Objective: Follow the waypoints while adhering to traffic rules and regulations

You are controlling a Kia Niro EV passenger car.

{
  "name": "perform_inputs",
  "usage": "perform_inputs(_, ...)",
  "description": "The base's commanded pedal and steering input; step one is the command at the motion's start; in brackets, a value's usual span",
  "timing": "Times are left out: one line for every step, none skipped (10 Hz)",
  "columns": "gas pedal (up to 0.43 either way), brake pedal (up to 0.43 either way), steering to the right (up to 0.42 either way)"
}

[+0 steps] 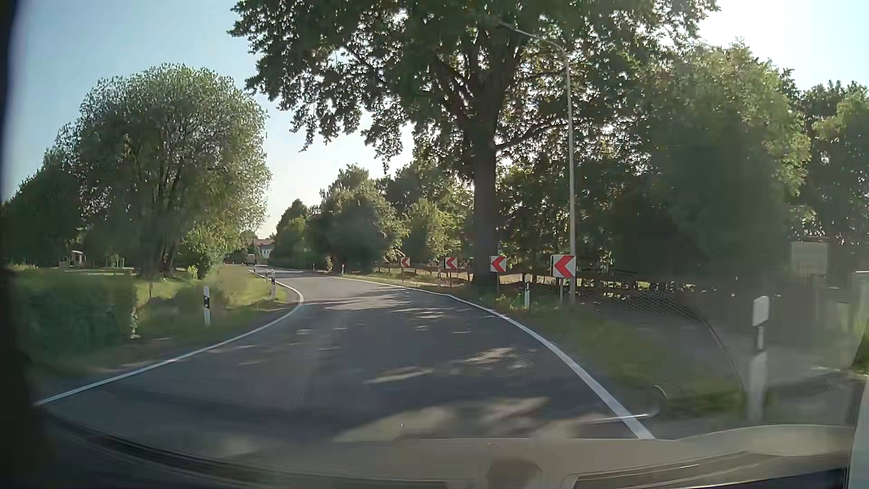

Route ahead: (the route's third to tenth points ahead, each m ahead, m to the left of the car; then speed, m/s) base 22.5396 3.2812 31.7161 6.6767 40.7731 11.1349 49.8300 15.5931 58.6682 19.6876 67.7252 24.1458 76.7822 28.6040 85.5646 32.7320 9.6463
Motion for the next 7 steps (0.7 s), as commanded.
perform_inputs(0.047, 0.006, -0.030)
perform_inputs(0.047, 0.006, -0.035)
perform_inputs(0.079, 0.006, -0.041)
perform_inputs(0.087, 0.006, -0.050)
perform_inputs(0.098, 0.006, -0.058)
perform_inputs(0.098, 0.006, -0.062)
perform_inputs(0.118, 0.006, -0.062)
